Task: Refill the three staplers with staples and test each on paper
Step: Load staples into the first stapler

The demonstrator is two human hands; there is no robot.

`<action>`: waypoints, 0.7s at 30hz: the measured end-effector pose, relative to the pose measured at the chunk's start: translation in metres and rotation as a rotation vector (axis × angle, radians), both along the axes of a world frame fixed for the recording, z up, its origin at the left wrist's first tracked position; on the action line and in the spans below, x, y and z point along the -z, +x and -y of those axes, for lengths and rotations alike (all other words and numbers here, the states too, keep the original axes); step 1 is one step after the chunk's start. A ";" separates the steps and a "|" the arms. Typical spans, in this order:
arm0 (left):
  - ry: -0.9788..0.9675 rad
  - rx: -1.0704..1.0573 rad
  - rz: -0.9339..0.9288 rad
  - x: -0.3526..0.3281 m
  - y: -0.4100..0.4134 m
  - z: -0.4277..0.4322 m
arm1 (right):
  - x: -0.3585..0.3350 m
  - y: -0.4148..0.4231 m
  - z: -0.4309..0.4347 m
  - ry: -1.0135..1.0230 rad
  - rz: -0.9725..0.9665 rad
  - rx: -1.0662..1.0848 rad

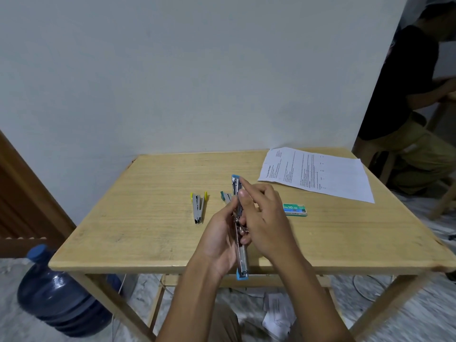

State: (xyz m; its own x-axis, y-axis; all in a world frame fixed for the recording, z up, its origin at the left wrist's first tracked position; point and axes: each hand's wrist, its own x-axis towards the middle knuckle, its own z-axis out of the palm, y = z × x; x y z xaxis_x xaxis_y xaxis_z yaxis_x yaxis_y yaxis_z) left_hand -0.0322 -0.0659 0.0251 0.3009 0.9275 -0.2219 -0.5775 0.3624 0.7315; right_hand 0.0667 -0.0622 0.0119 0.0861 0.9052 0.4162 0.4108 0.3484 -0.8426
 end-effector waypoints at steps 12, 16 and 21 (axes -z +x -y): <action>0.005 -0.011 -0.050 0.001 -0.004 0.000 | -0.004 -0.005 0.006 -0.191 -0.332 -0.120; 0.024 0.005 -0.058 0.000 -0.001 0.001 | -0.007 -0.004 0.009 -0.145 -0.353 -0.073; 0.049 0.017 -0.072 0.000 0.001 0.000 | -0.016 -0.006 0.015 -0.141 -0.447 -0.048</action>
State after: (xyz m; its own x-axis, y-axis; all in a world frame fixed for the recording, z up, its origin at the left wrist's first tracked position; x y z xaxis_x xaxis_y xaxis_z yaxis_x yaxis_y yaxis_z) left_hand -0.0312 -0.0656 0.0250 0.3012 0.9327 -0.1984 -0.5167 0.3346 0.7881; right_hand 0.0609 -0.0767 0.0281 0.1856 0.9575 0.2209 -0.0169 0.2279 -0.9735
